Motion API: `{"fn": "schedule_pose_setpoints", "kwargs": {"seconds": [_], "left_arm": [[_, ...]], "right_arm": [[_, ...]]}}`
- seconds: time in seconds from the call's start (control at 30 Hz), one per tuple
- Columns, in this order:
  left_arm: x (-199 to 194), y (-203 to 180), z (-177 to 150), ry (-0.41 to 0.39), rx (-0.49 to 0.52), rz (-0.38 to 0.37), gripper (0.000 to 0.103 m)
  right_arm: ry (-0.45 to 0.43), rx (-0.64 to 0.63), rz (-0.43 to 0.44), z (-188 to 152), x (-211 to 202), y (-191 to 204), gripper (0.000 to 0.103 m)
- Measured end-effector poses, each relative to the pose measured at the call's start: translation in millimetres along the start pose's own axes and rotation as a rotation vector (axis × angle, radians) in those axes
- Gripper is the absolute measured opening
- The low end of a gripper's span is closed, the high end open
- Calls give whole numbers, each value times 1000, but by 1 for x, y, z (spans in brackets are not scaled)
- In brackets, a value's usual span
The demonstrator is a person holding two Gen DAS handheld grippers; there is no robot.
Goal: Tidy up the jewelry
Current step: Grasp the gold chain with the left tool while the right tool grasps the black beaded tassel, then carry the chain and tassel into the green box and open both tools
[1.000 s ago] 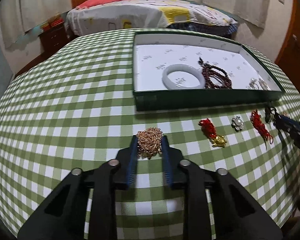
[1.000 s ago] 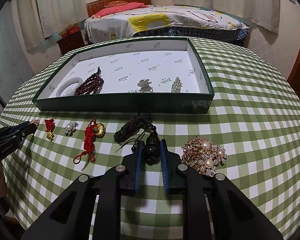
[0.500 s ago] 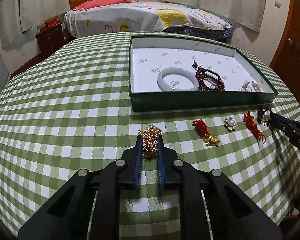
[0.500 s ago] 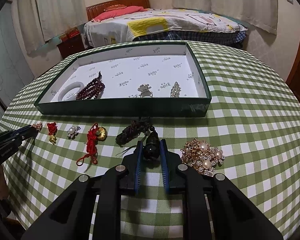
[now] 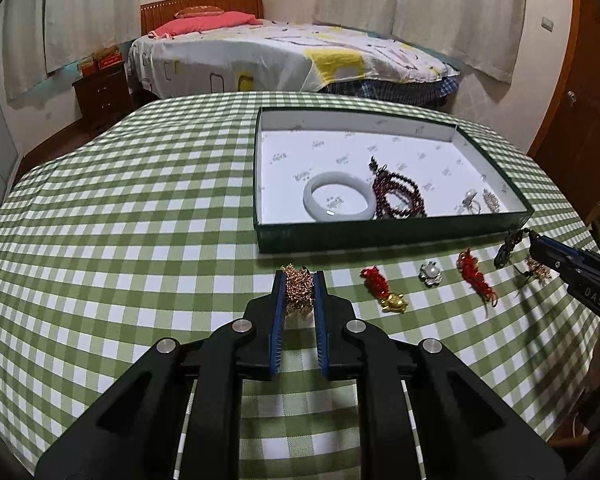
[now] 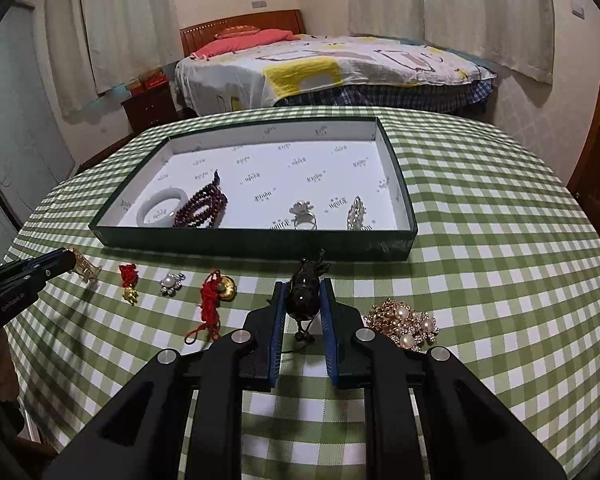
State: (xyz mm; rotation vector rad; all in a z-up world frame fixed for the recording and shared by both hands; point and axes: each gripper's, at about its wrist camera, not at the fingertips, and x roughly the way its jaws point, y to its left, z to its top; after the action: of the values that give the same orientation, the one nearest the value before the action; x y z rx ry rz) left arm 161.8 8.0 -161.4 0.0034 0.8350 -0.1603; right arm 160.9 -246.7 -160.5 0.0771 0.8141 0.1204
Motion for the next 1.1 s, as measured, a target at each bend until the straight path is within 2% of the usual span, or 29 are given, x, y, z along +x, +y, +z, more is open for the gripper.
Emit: {"fn": "schedule_pose_setpoints", "kwargs": {"seconds": [0.63,1.1], "left_arm": [[-28,-6,8,-59,6,-23,13],[-50,-18,46,-142,24,-70,13]], "right_arm": [[-47,-13,6,4,-23,6,18],[-170,-47,10,45,-51,12,18]]}}
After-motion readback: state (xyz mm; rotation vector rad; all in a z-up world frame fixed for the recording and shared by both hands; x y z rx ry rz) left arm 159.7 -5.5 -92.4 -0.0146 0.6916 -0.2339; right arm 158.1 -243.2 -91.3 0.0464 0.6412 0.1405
